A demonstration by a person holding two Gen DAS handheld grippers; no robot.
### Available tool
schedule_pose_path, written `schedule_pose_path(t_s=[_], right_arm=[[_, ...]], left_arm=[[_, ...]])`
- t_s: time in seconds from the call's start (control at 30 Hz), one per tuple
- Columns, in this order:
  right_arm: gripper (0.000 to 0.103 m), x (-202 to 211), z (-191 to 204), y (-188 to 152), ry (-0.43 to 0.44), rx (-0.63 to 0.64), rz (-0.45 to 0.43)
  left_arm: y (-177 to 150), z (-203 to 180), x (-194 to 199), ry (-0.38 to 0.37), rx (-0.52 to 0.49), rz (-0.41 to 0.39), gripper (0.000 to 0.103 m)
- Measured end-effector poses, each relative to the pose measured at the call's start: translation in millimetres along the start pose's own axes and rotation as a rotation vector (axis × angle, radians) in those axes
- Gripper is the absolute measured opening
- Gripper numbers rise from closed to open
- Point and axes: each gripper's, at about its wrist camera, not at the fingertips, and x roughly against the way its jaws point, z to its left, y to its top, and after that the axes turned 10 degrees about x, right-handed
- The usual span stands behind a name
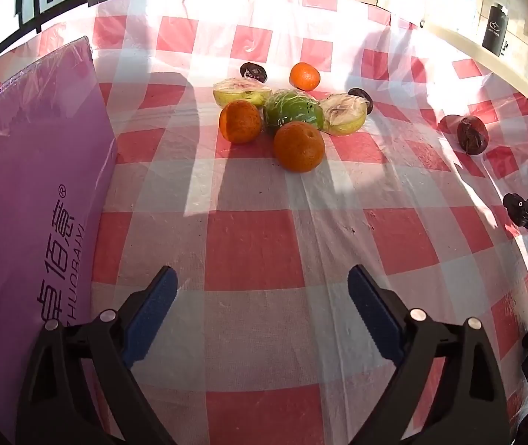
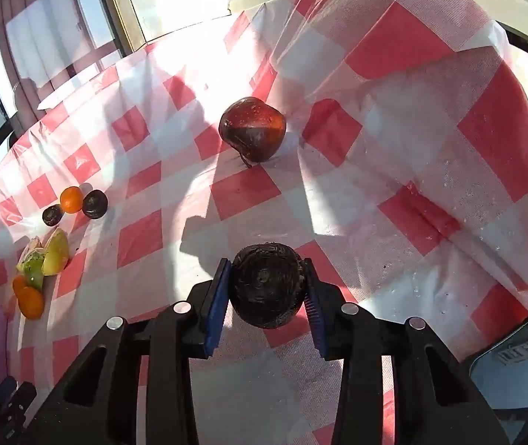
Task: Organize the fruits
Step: 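Grasp an orange with the left tool while the right tool holds a dark passion fruit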
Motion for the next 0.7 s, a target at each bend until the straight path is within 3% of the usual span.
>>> schedule_pose_path(t_s=[0.2,0.33,0.43,0.57,0.63,0.7], right_arm=[[0.038,7,5,-4,0.042,0.022,0.001],[0.038,2,1,-6,0.057,0.002,0.020],[0.038,4,-3,-8,0.077,-0.001,0.024],[0.038,2,-3,-8,0.093,-0.010,0.023],[0.038,2,-2,-8,0.096,-0.007,0.024],[0.038,0,-2,-8,0.106,-0.007,0.030]], left_arm=[[21,-2,-16,-0.042,0.049,0.020,0.092],[47,-25,-40,-0.035,0.028,0.013,0.089],[66,-39,-61,-0.010,-0.016,0.018,0.077],[76,-49,-67,0.038,-0.040,-0.002,0.040],[73,-44,-67,-0.001,-0.022,0.014,0.040],[65,-35,-52,-0.049,0.026,-0.020,0.039]])
